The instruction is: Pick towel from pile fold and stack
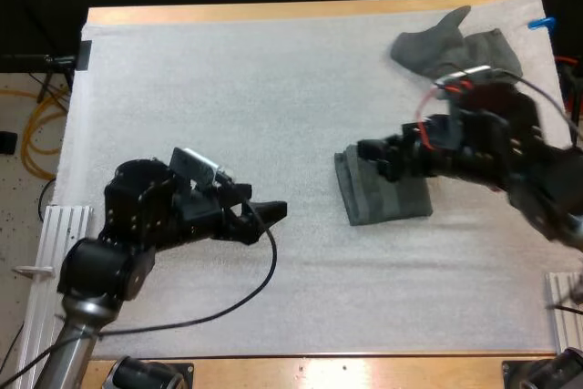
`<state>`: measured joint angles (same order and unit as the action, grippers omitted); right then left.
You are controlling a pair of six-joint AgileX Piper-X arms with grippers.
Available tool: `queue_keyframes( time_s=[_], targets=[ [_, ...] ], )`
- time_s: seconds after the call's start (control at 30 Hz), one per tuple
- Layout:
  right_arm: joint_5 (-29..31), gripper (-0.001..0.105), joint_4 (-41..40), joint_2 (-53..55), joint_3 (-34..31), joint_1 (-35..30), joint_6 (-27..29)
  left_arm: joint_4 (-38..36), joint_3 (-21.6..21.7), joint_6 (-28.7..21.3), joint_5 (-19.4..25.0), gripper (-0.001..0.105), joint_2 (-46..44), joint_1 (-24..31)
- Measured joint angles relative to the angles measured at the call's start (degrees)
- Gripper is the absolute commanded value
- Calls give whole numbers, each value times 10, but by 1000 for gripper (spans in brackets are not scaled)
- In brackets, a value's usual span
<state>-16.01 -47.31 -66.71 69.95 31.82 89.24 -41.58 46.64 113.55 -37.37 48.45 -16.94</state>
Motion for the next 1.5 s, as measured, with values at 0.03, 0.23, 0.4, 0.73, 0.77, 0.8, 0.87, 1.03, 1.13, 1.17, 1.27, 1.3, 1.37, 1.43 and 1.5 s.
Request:
queue_keyframes(
  time_s=[0.03, 0.23, 0.4, 0.73, 0.77, 0.8, 0.87, 1.03, 1.13, 1.17, 1.27, 1.3, 1.37, 1.43, 1.5],
  targets=[
    [4, 75, -14, 15, 0, 0, 2, 10, 0, 2, 2, 75, 12, -4],
    [12, 75, -85, 89, 0, 0, 3, 92, 0, 38, 52, 75, 99, -54],
    [48, 75, -120, 133, -1, 0, 3, 186, 0, 112, 146, 75, 201, -105],
    [87, 75, -194, 194, -59, 0, 3, 277, 12, 231, 187, 75, 406, -121],
    [90, 75, -208, 195, -66, 0, 3, 278, 20, 233, 183, 75, 425, -122],
    [93, 75, -218, 195, -71, 0, 3, 278, 30, 235, 178, 75, 441, -124],
    [96, 75, -230, 197, -82, 0, 3, 280, 56, 239, 169, 75, 471, -128],
    [102, 75, -233, 210, -91, 0, 3, 277, 119, 250, 148, 75, 534, -139],
    [108, 75, -233, 213, -91, 0, 3, 251, 147, 259, 147, 74, 563, -141],
    [109, 75, -233, 213, -91, 0, 3, 240, 154, 261, 147, 74, 571, -141],
    [112, 75, -234, 214, -91, 0, 3, 213, 169, 263, 144, 74, 586, -141],
    [112, 75, -234, 214, -91, 0, 3, 210, 173, 266, 143, 74, 588, -142],
    [114, 75, -234, 214, -91, 0, 3, 207, 178, 269, 136, 74, 592, -145],
    [118, 75, -234, 214, -91, 0, 3, 207, 181, 271, 130, 74, 592, -149],
    [121, 75, -234, 214, -91, 0, 3, 206, 182, 277, 125, 74, 592, -157]
  ],
)
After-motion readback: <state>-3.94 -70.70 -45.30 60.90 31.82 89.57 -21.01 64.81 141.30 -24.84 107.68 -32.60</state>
